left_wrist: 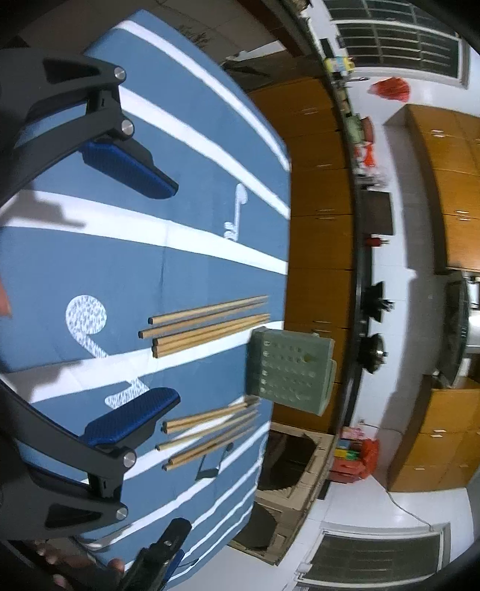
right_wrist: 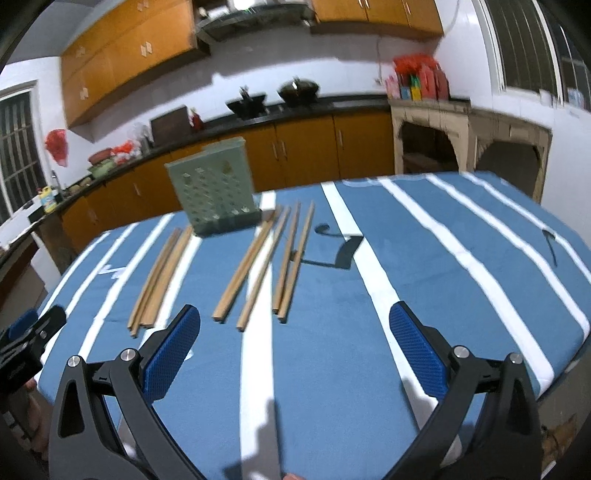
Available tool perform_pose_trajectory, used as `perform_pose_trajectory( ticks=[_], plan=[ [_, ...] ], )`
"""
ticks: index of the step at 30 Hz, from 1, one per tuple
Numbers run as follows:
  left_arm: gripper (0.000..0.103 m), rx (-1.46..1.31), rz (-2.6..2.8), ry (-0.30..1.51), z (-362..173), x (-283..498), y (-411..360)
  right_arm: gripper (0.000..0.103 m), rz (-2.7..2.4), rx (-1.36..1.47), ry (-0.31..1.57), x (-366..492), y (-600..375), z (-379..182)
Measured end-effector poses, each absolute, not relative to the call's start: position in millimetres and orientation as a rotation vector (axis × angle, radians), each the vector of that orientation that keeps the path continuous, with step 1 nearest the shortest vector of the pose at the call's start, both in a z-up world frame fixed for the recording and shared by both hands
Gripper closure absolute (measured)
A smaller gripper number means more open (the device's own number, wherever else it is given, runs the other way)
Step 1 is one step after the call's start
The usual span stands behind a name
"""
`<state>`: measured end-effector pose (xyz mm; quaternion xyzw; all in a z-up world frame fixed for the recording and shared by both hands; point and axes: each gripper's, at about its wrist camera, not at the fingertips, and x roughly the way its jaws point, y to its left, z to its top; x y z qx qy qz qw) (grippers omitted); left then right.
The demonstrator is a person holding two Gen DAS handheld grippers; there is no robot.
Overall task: Organize utensils
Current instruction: 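Lower the left tool onto one wooden chopstick and close it while the right tool grasps another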
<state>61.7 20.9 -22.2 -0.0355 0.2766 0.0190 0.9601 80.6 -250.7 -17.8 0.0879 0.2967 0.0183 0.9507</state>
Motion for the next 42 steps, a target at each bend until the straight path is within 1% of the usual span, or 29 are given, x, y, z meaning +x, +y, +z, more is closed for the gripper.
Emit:
perform_pose_trajectory(
  ticks=[2,3,4,6,8,9,10,11,14,17,19,21,22,24,28,30,32,35,38,42],
  plan=[
    [0.004,-0.072,0.033,0.616,-27.5,76.3,25.5,0.004,0.019,0.197,0.643,95.5,-254.7,-20.3],
    [0.004,-0.063,0.032,0.649,-30.9,84.9,27.3,0.009,0.007,0.21,0.667,105.3,-256.7,-21.8],
    [0.004,-0.06,0.024,0.675,-33.2,91.4,28.6,0.013,0.004,0.216,0.686,113.0,-258.1,-22.1],
    [0.004,-0.077,0.012,0.701,-36.5,102.1,34.2,0.028,-0.001,0.223,0.728,130.1,-260.4,-24.9],
    [0.005,-0.09,0.011,0.73,-39.4,116.5,38.1,0.037,-0.001,0.232,0.77,146.0,-261.1,-28.9],
    [0.01,-0.089,0.013,0.74,-39.9,123.9,39.4,0.042,-0.002,0.239,0.784,157.6,-265.6,-32.3],
    [0.012,-0.088,0.013,0.75,-40.4,131.0,40.3,0.045,-0.002,0.245,0.799,164.6,-266.3,-35.2],
    [0.015,-0.087,0.016,0.759,-41.1,135.4,41.2,0.052,0.01,0.26,0.821,171.7,-265.6,-39.5],
    [0.022,-0.095,0.013,0.801,-46.1,152.0,44.0,0.061,0.033,0.271,0.864,186.9,-258.8,-46.6],
    [0.028,-0.113,0.001,0.846,-51.5,168.9,45.9,0.065,0.04,0.246,0.884,194.0,-250.3,-50.0],
    [0.031,-0.112,-0.008,0.862,-54.1,177.9,43.5,0.07,0.043,0.227,0.903,196.3,-245.6,-53.5],
    [0.038,-0.106,-0.027,0.878,-56.7,183.6,39.5,0.08,0.033,0.202,0.899,196.9,-243.9,-55.4],
    [0.041,-0.103,-0.03,0.883,-57.7,185.8,37.6,0.082,0.024,0.176,0.897,196.9,-243.5,-56.0],
    [0.049,-0.096,-0.034,0.898,-60.6,191.1,33.8,0.094,0.01,0.161,0.89,197.7,-246.6,-56.4],
    [0.059,-0.104,-0.043,0.926,-66.3,198.9,30.2,0.095,-0.035,0.199,0.88,194.4,-265.0,-54.8],
    [0.065,-0.1,-0.044,0.934,-68.4,202.1,28.3,0.095,-0.041,0.22,0.88,192.2,-272.3,-53.7],
    [0.068,-0.096,-0.039,0.934,-69.2,204.1,27.2,0.095,-0.039,0.216,0.88,189.5,-273.3,-53.0],
    [0.079,-0.096,-0.036,0.944,-70.3,209.2,26.2,0.095,-0.043,0.197,0.877,189.7,-269.3,-52.9],
    [0.094,-0.074,-0.01,0.944,-71.2,213.8,25.7,0.095,-0.039,0.194,0.875,199.9,-270.7,-54.5],
    [0.095,-0.078,0.029,0.937,-71.2,223.3,37.8,0.095,-0.048,0.194,0.873,207.4,-274.6,-55.0]
  ],
)
